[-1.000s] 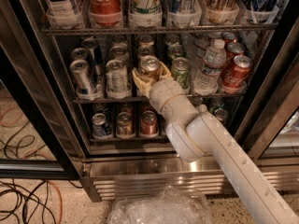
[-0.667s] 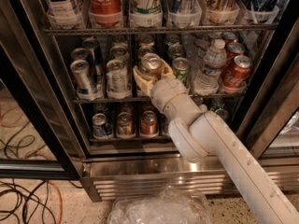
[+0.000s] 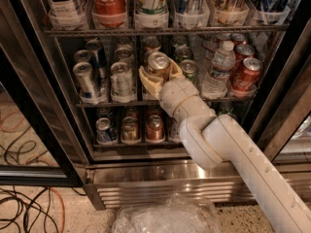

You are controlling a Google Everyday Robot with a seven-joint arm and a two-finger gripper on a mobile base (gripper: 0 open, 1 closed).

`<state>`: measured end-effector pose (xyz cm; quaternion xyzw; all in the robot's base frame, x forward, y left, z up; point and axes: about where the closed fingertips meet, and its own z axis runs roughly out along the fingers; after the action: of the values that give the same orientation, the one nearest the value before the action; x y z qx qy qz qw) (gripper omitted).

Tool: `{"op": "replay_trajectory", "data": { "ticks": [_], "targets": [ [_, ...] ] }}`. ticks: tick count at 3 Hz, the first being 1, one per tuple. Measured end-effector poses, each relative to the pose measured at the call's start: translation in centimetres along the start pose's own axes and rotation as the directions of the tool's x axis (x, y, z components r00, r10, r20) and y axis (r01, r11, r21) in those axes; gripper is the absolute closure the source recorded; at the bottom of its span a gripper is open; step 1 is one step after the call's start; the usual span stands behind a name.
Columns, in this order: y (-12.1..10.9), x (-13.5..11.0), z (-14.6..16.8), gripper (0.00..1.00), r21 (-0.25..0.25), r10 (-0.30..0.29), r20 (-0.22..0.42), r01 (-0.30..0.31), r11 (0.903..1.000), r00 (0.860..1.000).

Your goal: Pick orange can from middle shelf of fridge

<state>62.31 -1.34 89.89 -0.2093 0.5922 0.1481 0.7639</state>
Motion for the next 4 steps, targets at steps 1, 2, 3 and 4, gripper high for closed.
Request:
{"op": "replay_trajectory", "data": {
  "ticks": [1,2,3,4],
  "targets": [
    [-0.4,-0.3,-0.9,1.00,-0.042,-0.037,-0.007,0.036,0.9985,0.999],
    [0.1,0.0,-2.2,1.00,-0.121,-0.059,-0.036,0.054,0.9912,0.998],
    [2.1,0.1,-2.9,1.00,-0.218,-0.033,-0.071,0.016,0.9757,0.997],
    [5.1,-2.3,-4.0,1.00,-0.362,-0.017,-0.116,-0.027,0.9316,0.993]
  ]
}}
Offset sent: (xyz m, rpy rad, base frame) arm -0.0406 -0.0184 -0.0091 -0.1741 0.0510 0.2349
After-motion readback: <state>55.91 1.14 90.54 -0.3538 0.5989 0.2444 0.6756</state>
